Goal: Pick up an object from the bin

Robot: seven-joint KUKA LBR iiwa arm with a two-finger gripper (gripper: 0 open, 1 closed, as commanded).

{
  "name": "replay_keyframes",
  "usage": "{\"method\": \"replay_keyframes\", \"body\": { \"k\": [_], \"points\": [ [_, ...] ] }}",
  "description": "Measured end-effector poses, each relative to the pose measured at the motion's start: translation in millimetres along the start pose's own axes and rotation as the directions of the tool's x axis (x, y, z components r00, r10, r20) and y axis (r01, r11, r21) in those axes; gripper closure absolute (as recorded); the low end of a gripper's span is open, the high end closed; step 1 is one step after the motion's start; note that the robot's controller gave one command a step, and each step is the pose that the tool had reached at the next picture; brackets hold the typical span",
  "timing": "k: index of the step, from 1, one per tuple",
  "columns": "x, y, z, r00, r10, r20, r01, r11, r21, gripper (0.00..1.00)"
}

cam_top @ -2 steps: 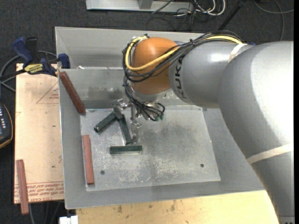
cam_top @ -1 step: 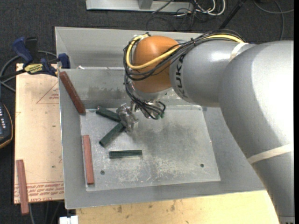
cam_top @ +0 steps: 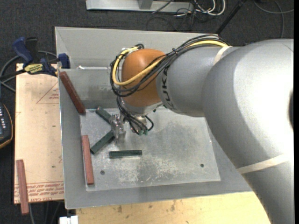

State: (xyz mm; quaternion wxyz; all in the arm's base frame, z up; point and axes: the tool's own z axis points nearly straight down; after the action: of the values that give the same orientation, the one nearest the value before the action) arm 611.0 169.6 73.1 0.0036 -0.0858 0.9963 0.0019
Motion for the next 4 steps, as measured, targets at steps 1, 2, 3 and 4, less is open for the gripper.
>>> {"method": "replay_keyframes", "body": {
  "k": [1,2,3,4],
  "points": [
    [-20.8,-6.7,-142.0,1.0,-0.016,0.006,0.016,1.0,0.002,1.0],
    [-18.7,-6.7,-136.6,1.0,-0.017,-0.003,0.017,1.0,0.002,0.0],
    [-8.1,-30.8,-5.5,0.958,-0.285,-0.011,0.285,0.958,-0.001,0.0],
    [-10.3,33.0,2.8,0.732,-0.681,-0.002,0.681,0.732,-0.003,0.0]
  ]
}}
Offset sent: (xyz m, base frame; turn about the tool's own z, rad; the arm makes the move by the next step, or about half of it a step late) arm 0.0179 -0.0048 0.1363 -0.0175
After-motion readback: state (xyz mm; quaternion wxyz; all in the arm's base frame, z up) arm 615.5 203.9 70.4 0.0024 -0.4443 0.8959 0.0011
